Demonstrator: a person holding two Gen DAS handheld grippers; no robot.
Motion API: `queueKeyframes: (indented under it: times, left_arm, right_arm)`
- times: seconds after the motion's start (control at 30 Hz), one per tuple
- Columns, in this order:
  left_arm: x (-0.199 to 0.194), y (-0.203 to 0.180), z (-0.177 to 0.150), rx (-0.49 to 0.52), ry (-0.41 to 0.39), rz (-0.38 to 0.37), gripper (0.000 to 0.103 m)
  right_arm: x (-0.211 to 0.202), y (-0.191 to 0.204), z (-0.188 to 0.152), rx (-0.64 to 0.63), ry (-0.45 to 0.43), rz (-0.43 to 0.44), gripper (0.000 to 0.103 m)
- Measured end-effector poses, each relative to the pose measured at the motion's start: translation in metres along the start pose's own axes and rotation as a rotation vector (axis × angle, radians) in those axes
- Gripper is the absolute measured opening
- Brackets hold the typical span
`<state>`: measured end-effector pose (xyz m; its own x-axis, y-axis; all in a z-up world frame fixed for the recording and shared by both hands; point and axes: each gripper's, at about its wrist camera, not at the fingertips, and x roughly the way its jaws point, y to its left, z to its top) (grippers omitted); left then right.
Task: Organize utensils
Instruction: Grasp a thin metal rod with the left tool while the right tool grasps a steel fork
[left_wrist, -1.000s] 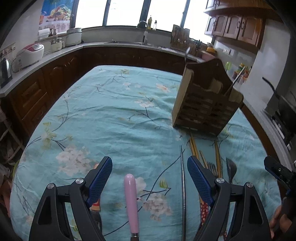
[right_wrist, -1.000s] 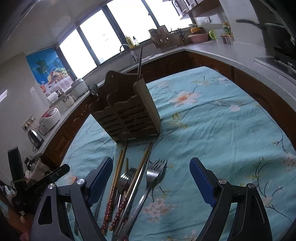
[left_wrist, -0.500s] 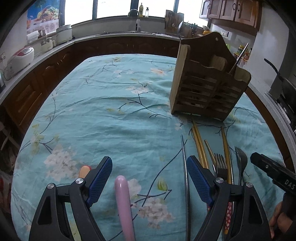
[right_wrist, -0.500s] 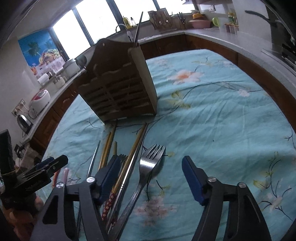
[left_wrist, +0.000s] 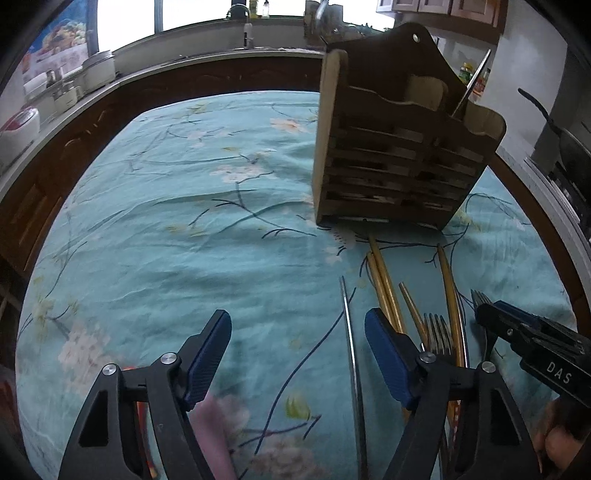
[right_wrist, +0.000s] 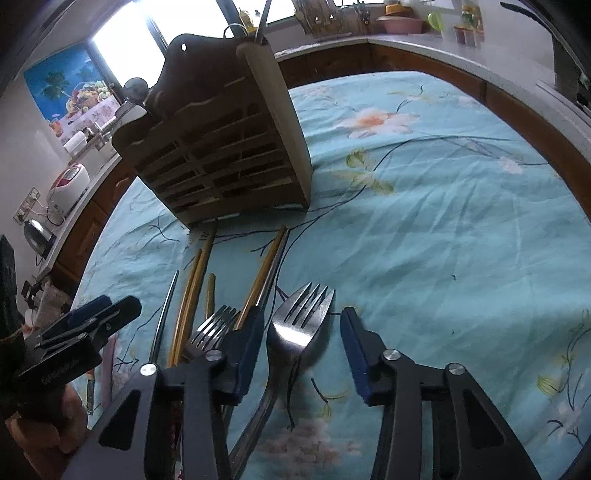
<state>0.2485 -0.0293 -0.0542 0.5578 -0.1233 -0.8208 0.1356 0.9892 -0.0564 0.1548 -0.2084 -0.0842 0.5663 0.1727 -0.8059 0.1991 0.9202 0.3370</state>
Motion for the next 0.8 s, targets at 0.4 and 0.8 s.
queueKeyframes:
  times: [0.4,0.8]
  left_arm:
    - [0.036,-0.010,0.013,0.050,0.050,-0.001,0.052]
    - [0.031,0.002,0.010,0.036,0.059,-0.025,0.029]
  right_arm:
    - [0.006,-0.001,0.004,0.002,0.005,0.012,0.037]
    - [0.012,0.004,0.014,-0.060,0.028,-0.005,0.038]
